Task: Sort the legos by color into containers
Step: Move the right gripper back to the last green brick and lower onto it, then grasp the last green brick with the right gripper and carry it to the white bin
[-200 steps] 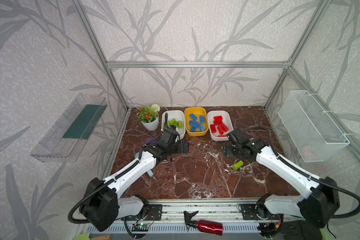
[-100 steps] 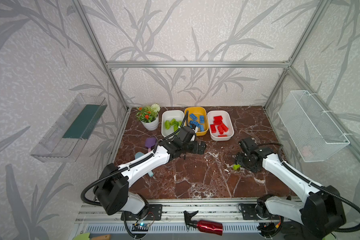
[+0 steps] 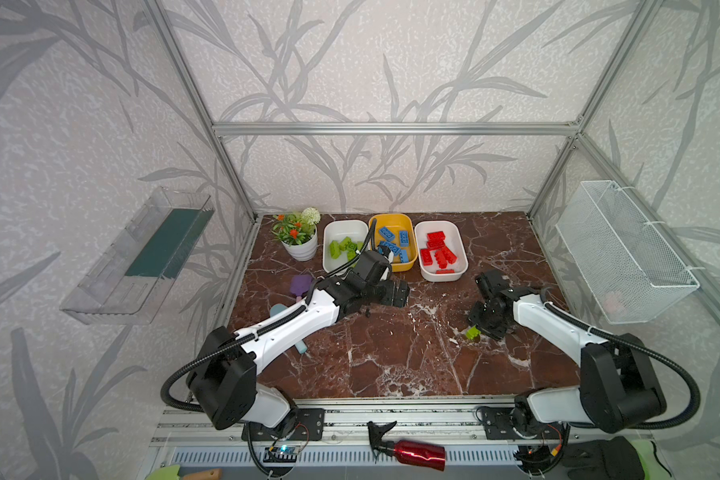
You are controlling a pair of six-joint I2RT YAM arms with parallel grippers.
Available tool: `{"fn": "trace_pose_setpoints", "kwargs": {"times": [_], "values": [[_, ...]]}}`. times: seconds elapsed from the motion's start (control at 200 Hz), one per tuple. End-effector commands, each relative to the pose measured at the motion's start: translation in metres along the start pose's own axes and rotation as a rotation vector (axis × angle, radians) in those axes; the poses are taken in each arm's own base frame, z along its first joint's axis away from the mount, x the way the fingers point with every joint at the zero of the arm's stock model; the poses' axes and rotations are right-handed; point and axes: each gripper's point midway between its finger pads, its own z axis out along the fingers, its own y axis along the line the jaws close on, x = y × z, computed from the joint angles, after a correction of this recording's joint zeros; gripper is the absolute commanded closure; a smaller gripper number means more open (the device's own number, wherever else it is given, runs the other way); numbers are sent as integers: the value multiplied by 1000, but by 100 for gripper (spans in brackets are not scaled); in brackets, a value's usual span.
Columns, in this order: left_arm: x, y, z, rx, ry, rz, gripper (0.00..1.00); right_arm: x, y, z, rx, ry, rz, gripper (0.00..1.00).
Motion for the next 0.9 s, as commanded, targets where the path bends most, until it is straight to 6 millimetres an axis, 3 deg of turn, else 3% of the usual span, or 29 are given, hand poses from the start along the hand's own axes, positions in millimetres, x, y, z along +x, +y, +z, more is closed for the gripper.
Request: {"fn": "trace_pose_setpoints", "kwargs": {"times": [0.0,0.195,0.31,0.4,0.535,0.72,0.755,0.895], "values": [[-11,4,-12,-31,-32,32,1,1,3,3,9,41,8,47],[-10,17,-14,-103,-25,29,1,0,8,9,8,62,-12,73],[-10,22,-18,-117,-31,23,1,-6,24,-6,-13,51,-61,80],[-10,35,-24,-142,-44,-9,1,-11,50,-23,-93,34,-105,81],[-12,66,-36,-163,-68,-131,1,-14,128,-52,-368,28,-179,81],[1,126,-57,-268,-93,-318,1,-3,226,-84,-561,66,-341,80],[3,132,-63,-281,-99,-329,1,1,241,-77,-570,94,-364,81],[12,148,-83,-333,-123,-355,1,14,301,-86,-642,115,-481,80]]}}
